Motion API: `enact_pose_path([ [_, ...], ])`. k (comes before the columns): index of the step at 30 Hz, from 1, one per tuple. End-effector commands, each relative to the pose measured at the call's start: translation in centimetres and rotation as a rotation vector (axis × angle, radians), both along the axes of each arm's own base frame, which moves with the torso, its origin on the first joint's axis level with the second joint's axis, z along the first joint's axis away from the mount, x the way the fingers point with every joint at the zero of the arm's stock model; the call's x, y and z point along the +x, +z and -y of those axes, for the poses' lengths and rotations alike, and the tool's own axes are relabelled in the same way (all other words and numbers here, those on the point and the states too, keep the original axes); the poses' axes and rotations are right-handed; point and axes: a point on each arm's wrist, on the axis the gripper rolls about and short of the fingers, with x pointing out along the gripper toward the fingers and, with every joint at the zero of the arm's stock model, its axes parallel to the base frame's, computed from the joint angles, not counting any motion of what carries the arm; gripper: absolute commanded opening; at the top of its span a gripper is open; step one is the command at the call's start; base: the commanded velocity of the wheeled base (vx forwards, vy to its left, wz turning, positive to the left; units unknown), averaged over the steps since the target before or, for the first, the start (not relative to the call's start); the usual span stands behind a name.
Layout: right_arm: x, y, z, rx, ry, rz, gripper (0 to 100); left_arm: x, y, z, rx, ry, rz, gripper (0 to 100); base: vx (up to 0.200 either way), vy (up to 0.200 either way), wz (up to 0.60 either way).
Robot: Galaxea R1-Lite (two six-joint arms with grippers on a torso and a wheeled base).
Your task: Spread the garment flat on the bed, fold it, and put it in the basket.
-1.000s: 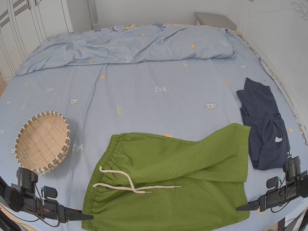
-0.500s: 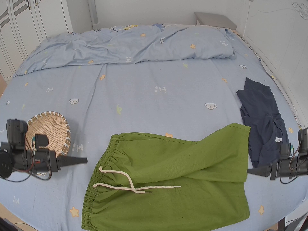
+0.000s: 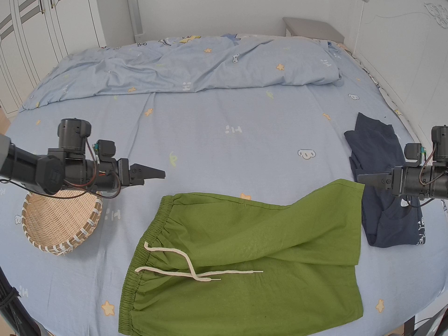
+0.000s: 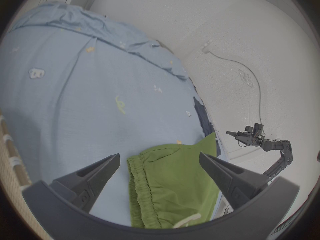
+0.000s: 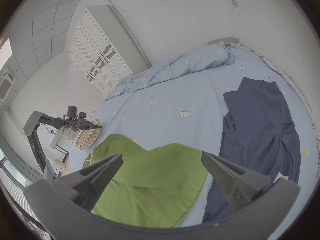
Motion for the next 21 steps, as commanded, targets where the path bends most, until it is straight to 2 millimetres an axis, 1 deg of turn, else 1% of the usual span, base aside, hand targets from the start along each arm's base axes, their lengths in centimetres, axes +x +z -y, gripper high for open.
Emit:
enact_pose_path([
  [1,2.2,-1.5,-0.1,-0.002,0.004,-0.053,100,3.0,-4.8,1.0,0.012,-0.008,-0.118,100,0.000,0.000,0.00],
  [5,2.1,-1.3,-0.2,0.002,0.005,-0.051,100,2.9,-5.0,1.2,0.013,-0.013,-0.127,100,0.000,0.000,0.00],
  [8,2.0,-1.4,-0.2,0.002,0.006,-0.052,100,3.1,-5.8,2.0,0.017,-0.032,-0.143,100,0.000,0.000,0.00],
  [12,2.0,-1.4,-0.2,0.001,0.007,-0.055,100,3.2,-6.0,2.2,0.017,-0.038,-0.142,100,0.000,0.000,0.00],
  [14,2.0,-1.4,-0.2,0.001,0.007,-0.055,100,3.4,-6.4,2.3,0.018,-0.040,-0.150,100,0.000,0.000,0.00],
  [20,2.0,-1.4,-0.2,0.001,0.007,-0.055,100,3.5,-6.8,3.0,0.020,-0.057,-0.159,100,0.000,0.000,0.00],
  [21,2.0,-1.4,-0.2,0.001,0.007,-0.055,100,3.4,-7.0,3.2,0.022,-0.063,-0.162,0,0.000,0.000,0.00],
])
